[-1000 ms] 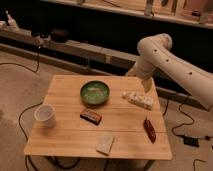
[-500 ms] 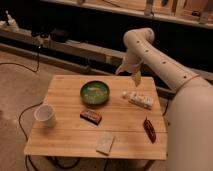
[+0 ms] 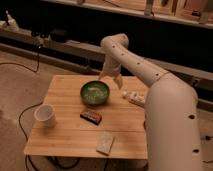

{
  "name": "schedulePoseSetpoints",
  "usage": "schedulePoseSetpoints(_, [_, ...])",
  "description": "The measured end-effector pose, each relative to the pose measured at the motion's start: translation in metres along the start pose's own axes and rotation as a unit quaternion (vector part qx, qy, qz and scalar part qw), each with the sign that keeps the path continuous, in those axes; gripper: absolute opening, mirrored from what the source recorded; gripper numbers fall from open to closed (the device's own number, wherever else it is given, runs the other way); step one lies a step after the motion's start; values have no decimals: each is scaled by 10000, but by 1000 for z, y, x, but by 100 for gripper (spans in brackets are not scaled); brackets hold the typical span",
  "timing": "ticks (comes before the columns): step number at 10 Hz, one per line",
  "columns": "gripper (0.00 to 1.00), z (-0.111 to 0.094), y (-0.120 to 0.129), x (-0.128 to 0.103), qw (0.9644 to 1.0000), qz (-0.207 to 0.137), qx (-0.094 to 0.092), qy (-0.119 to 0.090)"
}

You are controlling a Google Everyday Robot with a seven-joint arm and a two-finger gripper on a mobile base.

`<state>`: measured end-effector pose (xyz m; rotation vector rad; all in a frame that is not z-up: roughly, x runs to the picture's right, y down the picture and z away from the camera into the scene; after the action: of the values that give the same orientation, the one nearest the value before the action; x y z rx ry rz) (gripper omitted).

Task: Move the arm in a circular motion

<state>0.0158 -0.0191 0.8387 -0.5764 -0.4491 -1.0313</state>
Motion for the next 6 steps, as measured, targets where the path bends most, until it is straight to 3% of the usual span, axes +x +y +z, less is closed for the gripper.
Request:
schedulePoseSetpoints(3, [80, 5, -20, -62, 9978, -598, 147, 240])
schedulePoseSetpoints(4, [80, 6, -13, -87, 9981, -512, 195, 299])
schedulePoseSetpoints(5, [80, 6, -3, -96, 9988, -338, 212, 299])
schedulePoseSetpoints(6, [80, 4, 25, -107, 9993, 136, 239, 271])
